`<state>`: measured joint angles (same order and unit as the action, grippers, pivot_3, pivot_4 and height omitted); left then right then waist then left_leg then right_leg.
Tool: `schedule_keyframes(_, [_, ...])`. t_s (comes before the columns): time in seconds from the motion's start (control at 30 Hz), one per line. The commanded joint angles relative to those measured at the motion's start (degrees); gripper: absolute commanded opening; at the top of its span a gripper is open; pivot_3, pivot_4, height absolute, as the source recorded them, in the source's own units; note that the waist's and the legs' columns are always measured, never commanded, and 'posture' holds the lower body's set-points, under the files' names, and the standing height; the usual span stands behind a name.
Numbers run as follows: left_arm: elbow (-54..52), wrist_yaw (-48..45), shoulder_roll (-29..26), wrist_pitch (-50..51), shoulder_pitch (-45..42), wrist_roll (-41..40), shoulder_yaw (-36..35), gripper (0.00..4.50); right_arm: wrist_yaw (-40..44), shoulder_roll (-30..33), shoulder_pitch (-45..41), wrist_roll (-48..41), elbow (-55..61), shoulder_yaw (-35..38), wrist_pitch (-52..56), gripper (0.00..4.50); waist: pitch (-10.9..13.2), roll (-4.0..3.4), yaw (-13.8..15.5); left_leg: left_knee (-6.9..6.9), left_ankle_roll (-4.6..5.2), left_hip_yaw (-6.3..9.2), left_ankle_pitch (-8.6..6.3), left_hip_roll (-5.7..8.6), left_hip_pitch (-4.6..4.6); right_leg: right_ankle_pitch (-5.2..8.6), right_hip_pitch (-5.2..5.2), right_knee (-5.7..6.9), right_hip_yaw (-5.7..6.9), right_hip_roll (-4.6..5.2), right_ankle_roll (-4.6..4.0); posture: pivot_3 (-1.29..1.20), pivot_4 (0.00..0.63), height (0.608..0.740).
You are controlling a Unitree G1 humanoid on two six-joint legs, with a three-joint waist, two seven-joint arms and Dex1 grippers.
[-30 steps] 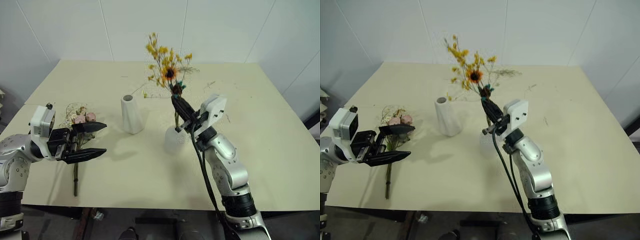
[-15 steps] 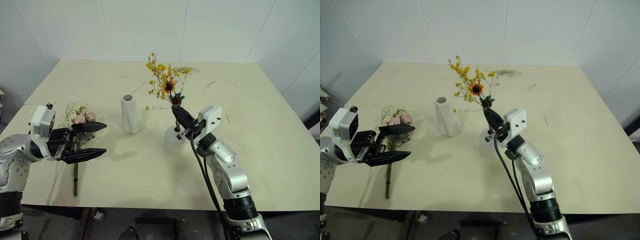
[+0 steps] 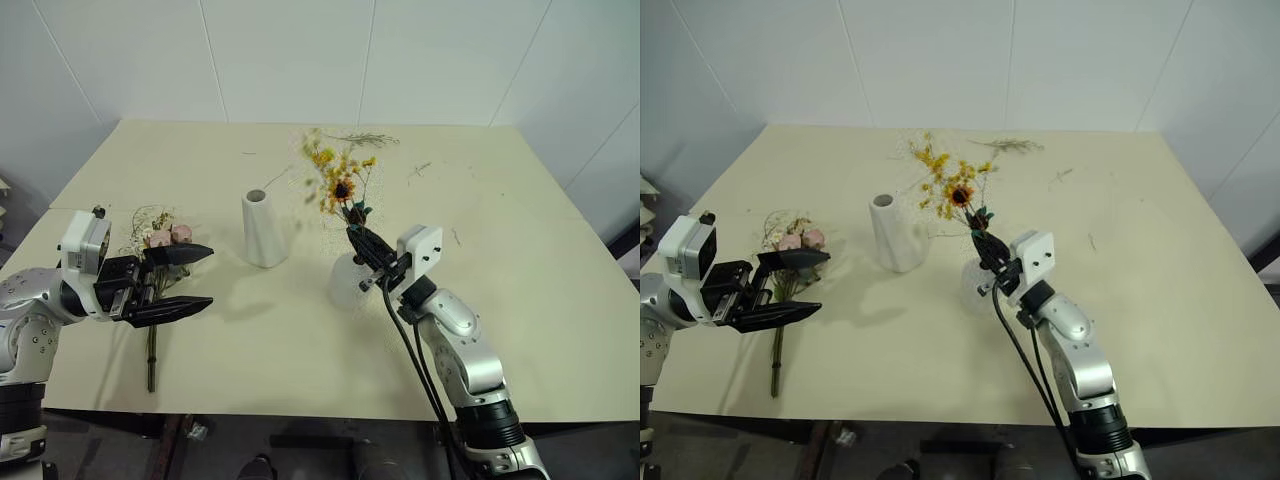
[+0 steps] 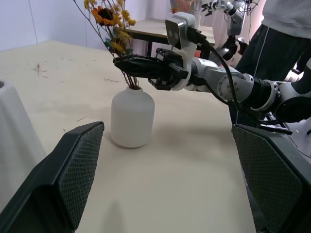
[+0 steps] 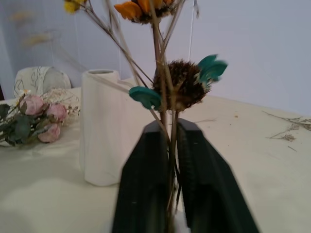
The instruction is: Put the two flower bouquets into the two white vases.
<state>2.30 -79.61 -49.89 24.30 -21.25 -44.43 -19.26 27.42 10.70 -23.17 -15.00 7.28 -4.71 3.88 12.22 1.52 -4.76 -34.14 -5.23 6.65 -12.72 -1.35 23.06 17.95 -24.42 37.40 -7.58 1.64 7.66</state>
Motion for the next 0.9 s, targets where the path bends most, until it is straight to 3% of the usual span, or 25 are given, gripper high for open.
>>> schedule_keyframes(0.03, [-1.41,0.08,-0.40,-0.77,-0.85,-0.04,-0.98,4.50,1.46,1.17,0.32,0.31,4.06,-0.77,0.18,1.69,0.00,0.00,-0.07,0.00,0.00,0.00,0.00,0.00,0.00,0.00,0.00,0.00,0.00,0.00,0.00,0.00,0.150,0.740])
schedule_keyframes(0.3, [-1.08,0.01,-0.19,-1.28,-1.04,0.14,-0.88,4.50,3.14,4.23,0.75,-0.11,8.02,-1.12,4.13,4.45,0.00,0.00,0.00,-0.01,0.00,0.00,0.00,-0.02,0.00,0.00,0.00,0.00,0.00,-0.02,0.00,0.00,0.150,0.740])
schedule_keyframes(0.6, [-0.74,0.20,-0.16,-1.67,-1.10,0.31,-0.89,4.50,5.02,9.84,1.28,-6.52,15.63,2.87,15.10,4.45,0.00,0.00,0.04,-0.01,0.00,0.00,0.00,-0.02,0.00,0.00,0.00,0.01,0.00,-0.02,-0.01,0.00,0.150,0.740])
schedule_keyframes(0.9, [0.51,2.42,0.53,-3.48,-1.43,1.81,-1.20,4.50,12.03,23.80,2.09,-15.31,20.21,9.18,28.02,4.45,0.00,0.01,0.16,-0.05,0.01,-0.01,0.00,-0.02,0.01,0.00,0.01,-0.01,-0.01,-0.03,-0.01,0.00,0.150,0.740])
